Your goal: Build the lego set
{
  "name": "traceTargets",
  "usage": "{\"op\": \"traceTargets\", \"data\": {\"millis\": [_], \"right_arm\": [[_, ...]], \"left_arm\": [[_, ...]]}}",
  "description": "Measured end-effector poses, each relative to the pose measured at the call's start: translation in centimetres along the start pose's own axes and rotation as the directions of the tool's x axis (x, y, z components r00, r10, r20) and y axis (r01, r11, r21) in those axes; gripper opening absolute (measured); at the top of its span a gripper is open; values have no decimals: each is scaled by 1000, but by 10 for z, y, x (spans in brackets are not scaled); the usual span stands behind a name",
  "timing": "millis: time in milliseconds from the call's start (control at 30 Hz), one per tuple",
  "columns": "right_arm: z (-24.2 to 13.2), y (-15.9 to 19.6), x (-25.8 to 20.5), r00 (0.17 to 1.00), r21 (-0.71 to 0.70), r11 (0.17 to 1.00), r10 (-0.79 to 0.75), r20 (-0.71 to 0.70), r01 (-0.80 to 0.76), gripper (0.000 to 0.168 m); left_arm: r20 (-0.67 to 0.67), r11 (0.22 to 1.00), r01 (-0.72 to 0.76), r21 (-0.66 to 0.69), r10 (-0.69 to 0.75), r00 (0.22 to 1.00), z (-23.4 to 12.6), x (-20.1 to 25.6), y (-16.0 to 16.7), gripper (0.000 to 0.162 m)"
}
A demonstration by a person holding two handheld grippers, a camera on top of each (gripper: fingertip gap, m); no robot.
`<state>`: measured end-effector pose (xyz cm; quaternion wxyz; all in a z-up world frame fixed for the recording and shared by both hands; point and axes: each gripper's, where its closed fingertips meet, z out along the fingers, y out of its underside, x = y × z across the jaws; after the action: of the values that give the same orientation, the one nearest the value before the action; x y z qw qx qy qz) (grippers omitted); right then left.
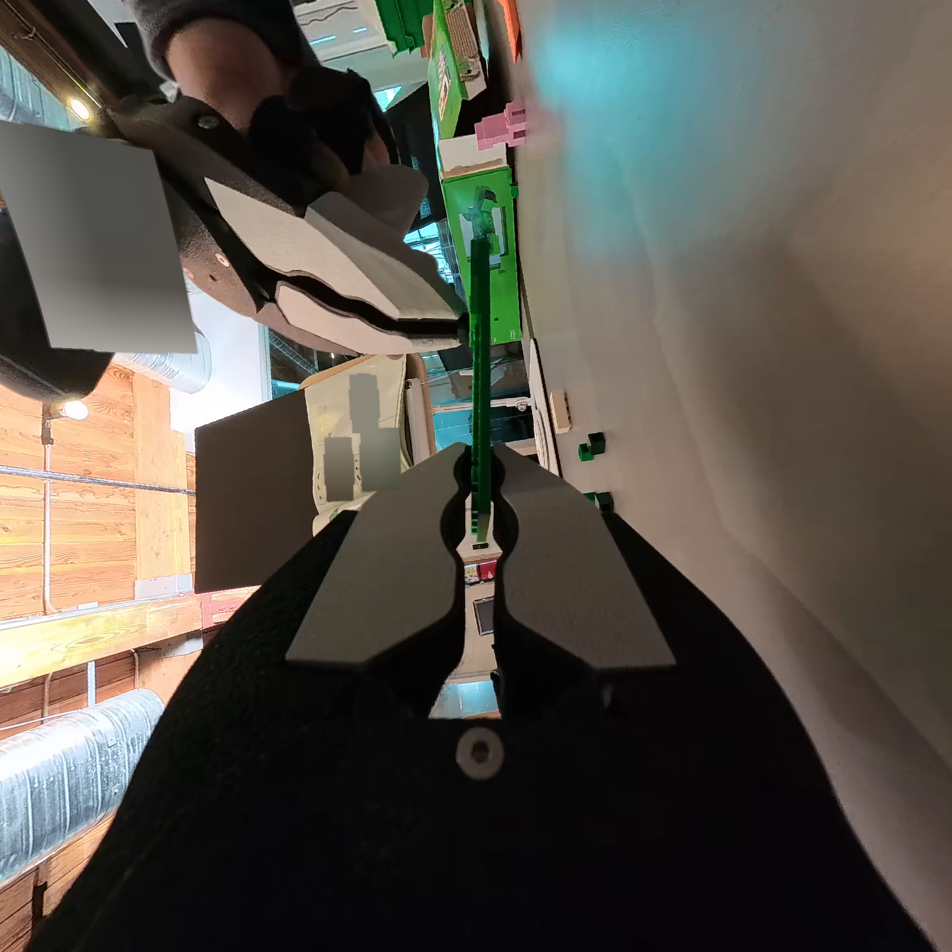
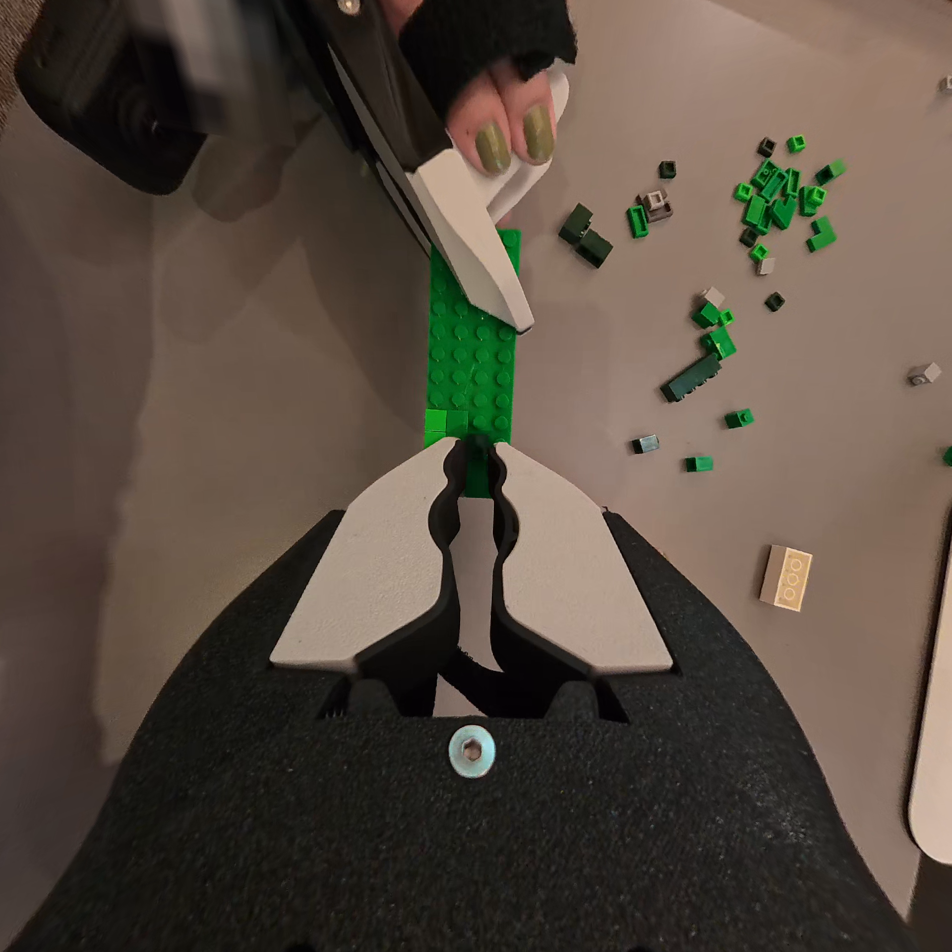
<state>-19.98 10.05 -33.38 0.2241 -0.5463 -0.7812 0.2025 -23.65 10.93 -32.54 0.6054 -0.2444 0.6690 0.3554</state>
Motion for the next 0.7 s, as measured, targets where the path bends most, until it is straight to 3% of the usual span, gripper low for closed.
{"op": "traceTargets", "data": {"millis": [333, 467, 600, 700], "right_arm": [[1, 2, -2, 1000, -53, 999, 4, -9, -4, 13], [-6, 0, 1, 998, -12, 999, 34, -55, -35, 20], [-10, -4, 6, 974, 75, 997, 48, -222, -32, 36], [-1, 1, 7, 907, 0, 995, -93, -410, 102, 50]], "left_arm": [[-7, 1000, -3, -2, 3, 1000, 0, 2, 1, 4], [-15, 1000, 25, -14, -25, 1000, 1, 2, 3, 4], [-37, 995, 76, -66, -78, 996, 3, 4, 13, 4], [-48, 991, 98, -90, -102, 994, 4, 6, 17, 4]]}}
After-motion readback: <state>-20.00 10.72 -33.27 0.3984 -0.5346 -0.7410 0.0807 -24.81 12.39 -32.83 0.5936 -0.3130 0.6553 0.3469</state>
